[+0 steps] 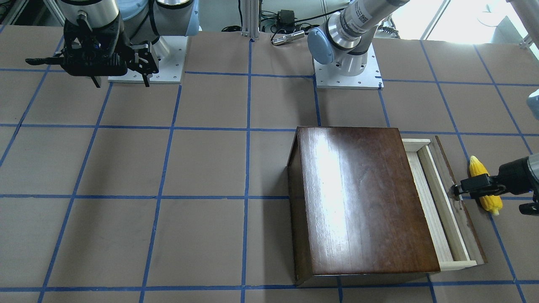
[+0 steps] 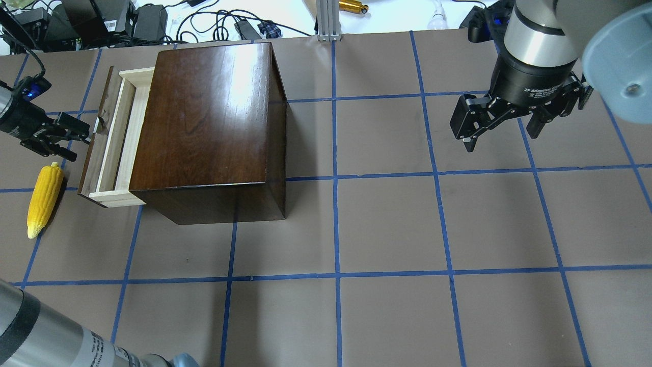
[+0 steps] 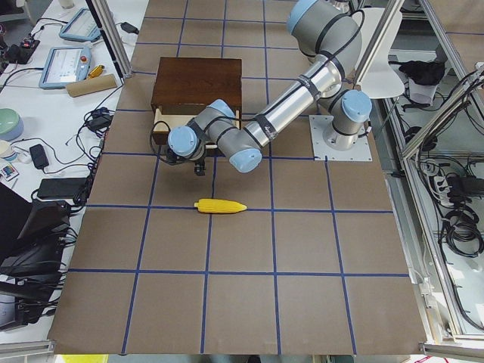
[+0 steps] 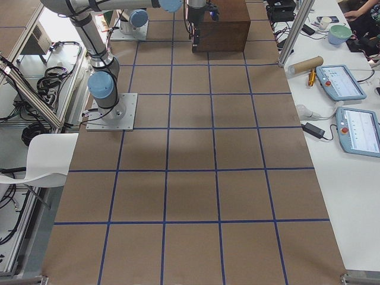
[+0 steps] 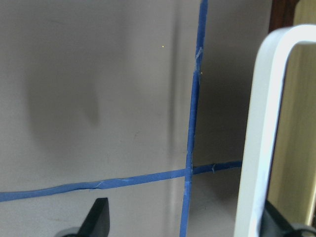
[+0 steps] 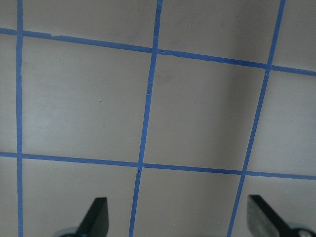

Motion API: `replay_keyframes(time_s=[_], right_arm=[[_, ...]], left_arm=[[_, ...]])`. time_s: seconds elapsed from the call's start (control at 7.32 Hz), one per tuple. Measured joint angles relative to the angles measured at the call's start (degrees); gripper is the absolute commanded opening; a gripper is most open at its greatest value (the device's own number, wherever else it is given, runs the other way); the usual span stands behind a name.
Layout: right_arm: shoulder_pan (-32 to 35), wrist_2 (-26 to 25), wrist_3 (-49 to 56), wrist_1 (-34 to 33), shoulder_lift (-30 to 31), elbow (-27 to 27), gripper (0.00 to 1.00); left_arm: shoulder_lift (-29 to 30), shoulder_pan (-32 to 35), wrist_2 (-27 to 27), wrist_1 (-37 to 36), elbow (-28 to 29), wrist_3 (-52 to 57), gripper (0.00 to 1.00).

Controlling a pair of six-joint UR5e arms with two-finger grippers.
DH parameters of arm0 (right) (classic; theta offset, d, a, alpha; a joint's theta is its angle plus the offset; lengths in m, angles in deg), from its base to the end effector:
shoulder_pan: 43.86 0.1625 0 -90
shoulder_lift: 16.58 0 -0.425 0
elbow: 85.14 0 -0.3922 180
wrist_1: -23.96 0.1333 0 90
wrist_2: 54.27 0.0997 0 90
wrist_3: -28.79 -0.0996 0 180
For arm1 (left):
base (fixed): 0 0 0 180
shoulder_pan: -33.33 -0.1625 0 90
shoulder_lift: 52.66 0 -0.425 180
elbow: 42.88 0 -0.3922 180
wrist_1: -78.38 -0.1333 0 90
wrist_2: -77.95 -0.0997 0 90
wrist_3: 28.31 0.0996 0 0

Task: Open drawer and put corn inside
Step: 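Release the handle and move the left gripper toward the yellow corn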

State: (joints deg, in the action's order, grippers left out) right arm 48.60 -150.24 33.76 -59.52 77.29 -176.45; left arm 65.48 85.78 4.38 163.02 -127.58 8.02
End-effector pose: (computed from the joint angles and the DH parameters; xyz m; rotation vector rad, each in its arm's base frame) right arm 0.1424 -0.4500 0.4983 0.2022 -3.0303 -0.1084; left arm 0.2549 -0.5965 0.2640 0.0896 -2.7290 -0.0986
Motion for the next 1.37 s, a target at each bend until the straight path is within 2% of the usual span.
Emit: replay_keyframes(time_s=[0.55, 1.09, 1.37], right_arm=[[0.0, 0.0, 0.0, 0.0, 0.0, 0.0, 1.0], [0.0, 0.0, 0.0, 0.0, 0.0, 0.0, 1.0], [0.0, 0.0, 0.0, 0.0, 0.0, 0.0, 1.0]], left_arm=[[-3.0, 0.0, -1.5, 0.1, 0.3, -0.1, 1.0], [-9.6, -0.2, -8.9, 0.1, 0.5, -0.3, 1.0], [-10.3, -2.8, -12.1, -2.5, 0.4, 0.0, 1.0]])
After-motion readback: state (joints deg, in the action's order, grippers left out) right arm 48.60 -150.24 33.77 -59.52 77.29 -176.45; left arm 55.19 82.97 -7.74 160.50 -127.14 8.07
